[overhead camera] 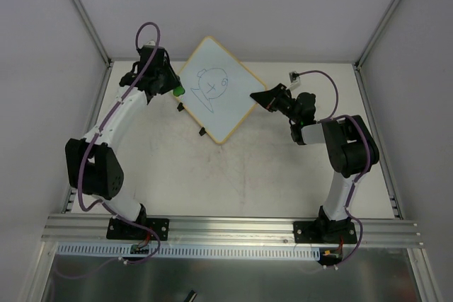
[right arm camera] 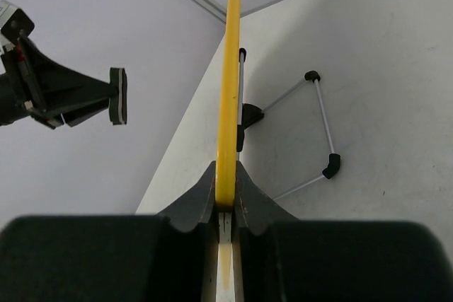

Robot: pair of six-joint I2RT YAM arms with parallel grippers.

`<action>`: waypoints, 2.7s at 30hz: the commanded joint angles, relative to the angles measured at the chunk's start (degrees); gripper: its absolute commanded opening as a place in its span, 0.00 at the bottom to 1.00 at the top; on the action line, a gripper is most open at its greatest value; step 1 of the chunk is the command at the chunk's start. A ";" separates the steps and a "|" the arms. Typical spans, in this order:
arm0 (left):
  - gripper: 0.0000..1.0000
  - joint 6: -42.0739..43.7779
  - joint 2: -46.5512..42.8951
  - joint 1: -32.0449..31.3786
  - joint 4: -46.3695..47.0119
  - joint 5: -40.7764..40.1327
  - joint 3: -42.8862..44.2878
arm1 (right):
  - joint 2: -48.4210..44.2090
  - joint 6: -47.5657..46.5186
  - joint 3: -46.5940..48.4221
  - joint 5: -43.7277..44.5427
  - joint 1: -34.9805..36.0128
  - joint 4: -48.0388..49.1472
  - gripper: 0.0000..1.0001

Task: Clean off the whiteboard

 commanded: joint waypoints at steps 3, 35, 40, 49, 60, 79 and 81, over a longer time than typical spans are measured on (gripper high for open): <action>0.00 -0.10 8.53 3.82 5.26 12.03 10.17 | -0.79 -1.00 1.98 -2.88 2.12 3.83 0.00; 0.00 1.56 30.26 4.70 21.17 19.24 19.41 | -0.18 -1.44 3.39 -3.06 3.26 1.28 0.00; 0.00 -0.02 33.15 6.90 21.35 24.23 19.75 | -0.44 -1.79 3.21 -3.06 3.26 1.28 0.00; 0.00 0.42 29.65 8.48 21.35 17.22 13.17 | -0.44 -1.79 3.21 -2.97 3.26 1.28 0.00; 0.00 0.42 32.10 7.87 21.96 20.38 16.15 | -0.44 -1.70 3.21 -3.15 3.26 1.28 0.00; 0.00 14.19 35.89 -6.97 22.49 20.91 28.28 | -0.44 -1.52 2.77 -3.23 3.26 1.28 0.00; 0.00 15.62 35.62 -7.95 22.49 19.77 27.93 | -0.53 -1.52 2.77 -3.23 3.34 1.28 0.00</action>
